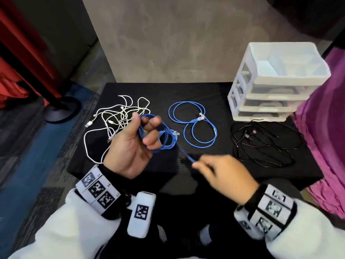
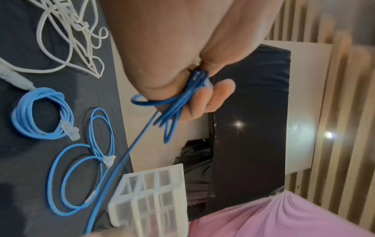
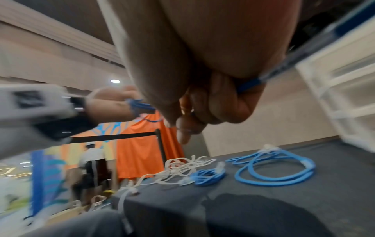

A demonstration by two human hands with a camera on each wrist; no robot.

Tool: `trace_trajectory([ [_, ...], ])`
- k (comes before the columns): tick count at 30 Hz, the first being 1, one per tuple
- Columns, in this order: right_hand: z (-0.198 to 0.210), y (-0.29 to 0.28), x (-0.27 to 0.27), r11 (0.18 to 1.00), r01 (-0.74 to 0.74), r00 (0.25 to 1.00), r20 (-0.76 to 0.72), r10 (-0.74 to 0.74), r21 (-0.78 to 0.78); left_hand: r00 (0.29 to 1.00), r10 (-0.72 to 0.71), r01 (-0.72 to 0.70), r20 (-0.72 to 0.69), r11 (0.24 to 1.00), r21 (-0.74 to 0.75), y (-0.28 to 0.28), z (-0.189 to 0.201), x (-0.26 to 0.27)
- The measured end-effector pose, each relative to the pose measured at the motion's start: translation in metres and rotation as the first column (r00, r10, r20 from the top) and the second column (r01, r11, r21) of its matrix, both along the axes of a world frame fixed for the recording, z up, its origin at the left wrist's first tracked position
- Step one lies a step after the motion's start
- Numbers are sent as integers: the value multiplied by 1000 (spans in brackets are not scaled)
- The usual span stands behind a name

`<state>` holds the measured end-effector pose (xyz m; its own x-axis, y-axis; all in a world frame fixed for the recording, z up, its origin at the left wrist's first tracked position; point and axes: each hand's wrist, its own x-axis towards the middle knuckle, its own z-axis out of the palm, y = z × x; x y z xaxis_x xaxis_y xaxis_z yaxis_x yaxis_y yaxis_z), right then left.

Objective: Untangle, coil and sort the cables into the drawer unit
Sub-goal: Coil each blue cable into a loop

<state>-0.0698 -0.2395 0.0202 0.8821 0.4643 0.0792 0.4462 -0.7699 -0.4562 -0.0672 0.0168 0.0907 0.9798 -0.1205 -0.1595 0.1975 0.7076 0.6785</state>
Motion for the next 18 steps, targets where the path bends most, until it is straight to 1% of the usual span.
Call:
trace_trajectory([
  [1, -1, 9, -13, 997, -81, 997, -17, 81, -7, 998, 68, -68, 9, 994, 81, -5, -3, 1],
  [2, 2, 17, -25, 988, -156, 987, -38, 156, 7, 992, 122, -128, 41, 972, 195, -10, -7, 1],
  [3, 6, 23, -35, 976, -214, 974, -62, 216, 39, 982, 164, -185, 89, 919, 349, -15, -12, 1],
  [4, 13, 28, -42, 963, -257, 961, -87, 264, 78, 972, 180, -231, 148, 831, 506, -21, -17, -1],
  [5, 21, 33, -46, 950, -286, 947, -114, 300, 128, 963, 168, -264, 209, 734, 626, -25, -23, -4],
  [6, 28, 36, -47, 938, -298, 937, -134, 323, 177, 956, 124, -280, 266, 659, 699, -29, -28, -8],
  [8, 40, 38, -43, 917, -293, 932, -135, 337, 270, 934, -31, -280, 356, 558, 782, -33, -36, -16],
  [9, 44, 37, -38, 913, -279, 938, -121, 325, 297, 921, -120, -263, 370, 507, 821, -35, -39, -19],
  [11, 52, 33, -26, 920, -243, 956, -85, 281, 308, 903, -272, -206, 333, 406, 890, -36, -43, -24],
  [12, 55, 30, -19, 924, -214, 963, -88, 253, 316, 904, -319, -143, 284, 401, 905, -37, -42, -27],
  [13, 58, 26, -12, 923, -171, 969, -111, 221, 346, 913, -342, -54, 225, 445, 894, -37, -41, -29],
  [15, 62, 19, -3, 895, -62, 973, -174, 154, 443, 916, -389, 153, 103, 574, 805, -39, -35, -35],
  [16, 62, 17, 1, 874, -27, 970, -198, 139, 484, 904, -422, 233, 62, 611, 757, -40, -32, -38],
  [18, 61, 15, 4, 837, -19, 954, -240, 179, 547, 872, -488, 335, 39, 654, 679, -40, -27, -41],
])
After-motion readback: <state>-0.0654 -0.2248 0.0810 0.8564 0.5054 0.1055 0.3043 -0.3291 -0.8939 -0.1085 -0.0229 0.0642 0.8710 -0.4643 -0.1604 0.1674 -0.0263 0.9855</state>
